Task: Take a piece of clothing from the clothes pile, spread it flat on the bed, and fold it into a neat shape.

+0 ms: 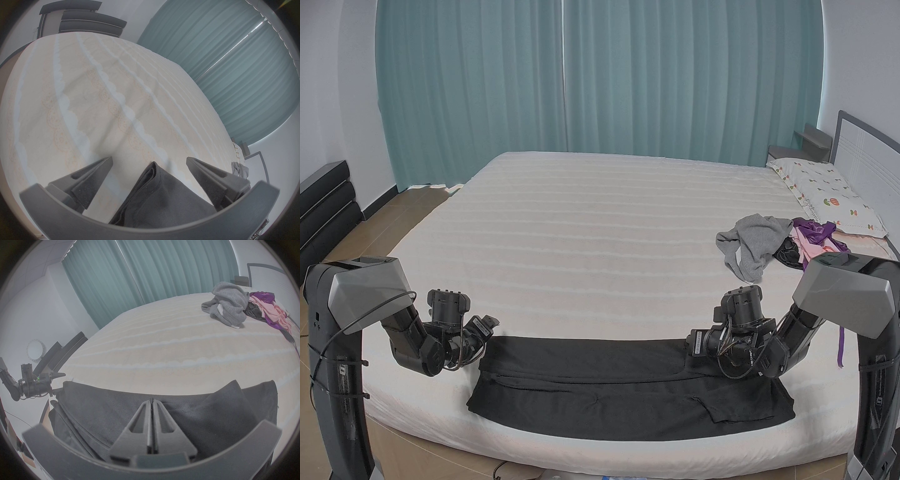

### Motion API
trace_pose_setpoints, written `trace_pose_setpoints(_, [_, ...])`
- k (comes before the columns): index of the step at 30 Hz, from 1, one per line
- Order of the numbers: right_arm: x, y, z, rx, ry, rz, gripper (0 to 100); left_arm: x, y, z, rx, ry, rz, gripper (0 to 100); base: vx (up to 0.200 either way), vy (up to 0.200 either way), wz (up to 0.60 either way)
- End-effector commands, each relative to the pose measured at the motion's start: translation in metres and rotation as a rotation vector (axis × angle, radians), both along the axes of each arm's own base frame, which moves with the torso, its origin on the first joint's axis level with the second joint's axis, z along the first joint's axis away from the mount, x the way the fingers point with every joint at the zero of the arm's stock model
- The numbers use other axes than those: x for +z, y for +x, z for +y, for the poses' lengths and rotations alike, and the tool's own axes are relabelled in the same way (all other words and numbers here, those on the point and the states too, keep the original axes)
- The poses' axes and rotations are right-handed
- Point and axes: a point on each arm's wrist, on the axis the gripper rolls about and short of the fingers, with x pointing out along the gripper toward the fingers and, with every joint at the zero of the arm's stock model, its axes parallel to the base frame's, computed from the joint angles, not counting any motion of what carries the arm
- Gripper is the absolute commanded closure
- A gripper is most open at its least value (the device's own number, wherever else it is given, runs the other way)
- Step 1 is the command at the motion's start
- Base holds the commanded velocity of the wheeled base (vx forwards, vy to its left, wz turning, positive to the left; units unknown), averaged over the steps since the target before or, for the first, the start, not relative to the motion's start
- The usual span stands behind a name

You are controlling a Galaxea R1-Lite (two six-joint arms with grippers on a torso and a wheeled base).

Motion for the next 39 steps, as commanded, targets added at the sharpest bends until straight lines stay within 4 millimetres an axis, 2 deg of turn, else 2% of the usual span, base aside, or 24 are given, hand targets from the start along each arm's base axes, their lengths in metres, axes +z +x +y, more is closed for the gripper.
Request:
trace_pose_setpoints(1, [-0.001, -0.001, 0.002, 0.006, -0.001, 0.003, 0, 0.0, 0.0, 0.0, 0.001, 0.0, 0.0, 0, 0.0, 0.0, 0.0])
trace_pose_setpoints(6, [0.006, 0.001, -0.003, -0.015, 0.019, -0.015, 0, 0.0, 0.0, 0.0, 0.0, -0.001, 0.0, 0, 0.0, 0.0, 0.0])
trace_pose_setpoints(10, [0.016, 0.004, -0.017, -0.049, 0.033, -0.035, 0, 0.0, 0.0, 0.0, 0.001, 0.0, 0.0, 0, 0.0, 0.0, 0.0])
trace_pose_setpoints(11, [0.025, 0.005, -0.034, -0.096, 0.063, -0.037, 0, 0.0, 0.0, 0.0, 0.001, 0.0, 0.0, 0, 0.0, 0.0, 0.0])
trace_pose_setpoints(13, [0.028, 0.004, -0.049, -0.126, 0.093, -0.021, 0, -0.001, 0.0, 0.0, 0.001, 0.0, 0.002, 0, 0.0, 0.0, 0.0])
trace_pose_setpoints(14, [0.027, 0.003, -0.051, -0.126, 0.097, -0.017, 0, 0.0, 0.0, 0.0, 0.001, 0.0, 0.0, 0, 0.0, 0.0, 0.0])
trace_pose_setpoints(16, [0.022, -0.003, -0.07, -0.139, 0.116, 0.026, 0, 0.0, 0.0, 0.0, 0.001, 0.0, 0.0, 0, 0.0, 0.0, 0.0])
trace_pose_setpoints(21, [0.009, -0.008, -0.09, -0.153, 0.15, 0.046, 0, -0.001, 0.0, 0.0, 0.0, -0.001, 0.003, 0, 0.0, 0.0, 0.0])
trace_pose_setpoints(26, [0.0, -0.004, -0.099, -0.18, 0.175, 0.015, 0, -0.001, -0.001, 0.0, 0.0, 0.0, 0.006, 0, 0.0, 0.0, 0.0])
trace_pose_setpoints(36, [-0.013, -0.005, -0.1, -0.169, 0.18, 0.05, 0, -0.001, -0.001, 0.0, 0.0, 0.0, 0.006, 0, 0.0, 0.0, 0.0])
trace_pose_setpoints(37, [-0.013, -0.005, -0.1, -0.169, 0.18, 0.05, 100, -0.001, -0.002, 0.0, -0.001, 0.001, 0.006, 0, 0.0, 0.0, 0.0])
trace_pose_setpoints(39, [-0.013, -0.005, -0.101, -0.174, 0.179, 0.049, 100, -0.001, -0.002, 0.0, -0.001, 0.001, 0.006, 0, 0.0, 0.0, 0.0])
